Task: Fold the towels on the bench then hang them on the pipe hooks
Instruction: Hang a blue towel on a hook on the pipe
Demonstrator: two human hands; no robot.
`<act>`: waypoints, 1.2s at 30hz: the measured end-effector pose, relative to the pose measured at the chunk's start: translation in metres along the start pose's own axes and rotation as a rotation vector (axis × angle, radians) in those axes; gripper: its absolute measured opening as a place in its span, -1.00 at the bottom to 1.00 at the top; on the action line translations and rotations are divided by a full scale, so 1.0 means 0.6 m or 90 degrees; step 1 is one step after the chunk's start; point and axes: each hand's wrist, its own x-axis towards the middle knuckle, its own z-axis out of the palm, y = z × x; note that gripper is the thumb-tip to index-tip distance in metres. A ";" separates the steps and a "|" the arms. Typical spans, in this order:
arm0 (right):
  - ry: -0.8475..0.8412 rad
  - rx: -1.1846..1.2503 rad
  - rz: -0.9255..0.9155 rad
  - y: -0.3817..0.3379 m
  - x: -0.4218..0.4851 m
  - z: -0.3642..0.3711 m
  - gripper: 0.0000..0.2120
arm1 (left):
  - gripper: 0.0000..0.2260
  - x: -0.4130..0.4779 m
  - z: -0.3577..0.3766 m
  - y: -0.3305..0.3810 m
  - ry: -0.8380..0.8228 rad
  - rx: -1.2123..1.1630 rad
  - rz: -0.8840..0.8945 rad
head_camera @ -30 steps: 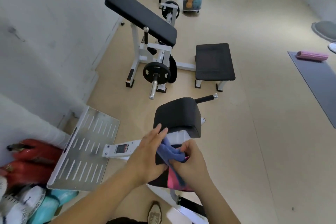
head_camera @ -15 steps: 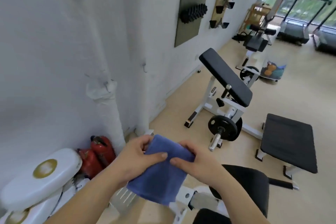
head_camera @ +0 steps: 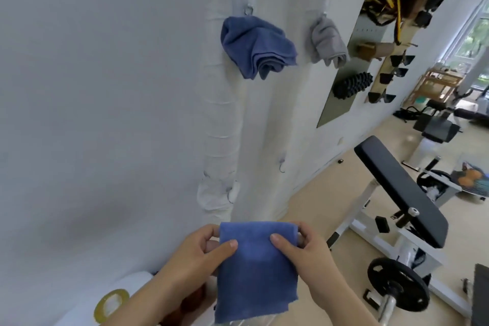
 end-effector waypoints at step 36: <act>-0.253 -0.531 -0.220 0.122 0.604 0.161 -0.88 | -0.75 0.469 -0.030 -0.189 0.236 0.748 -0.026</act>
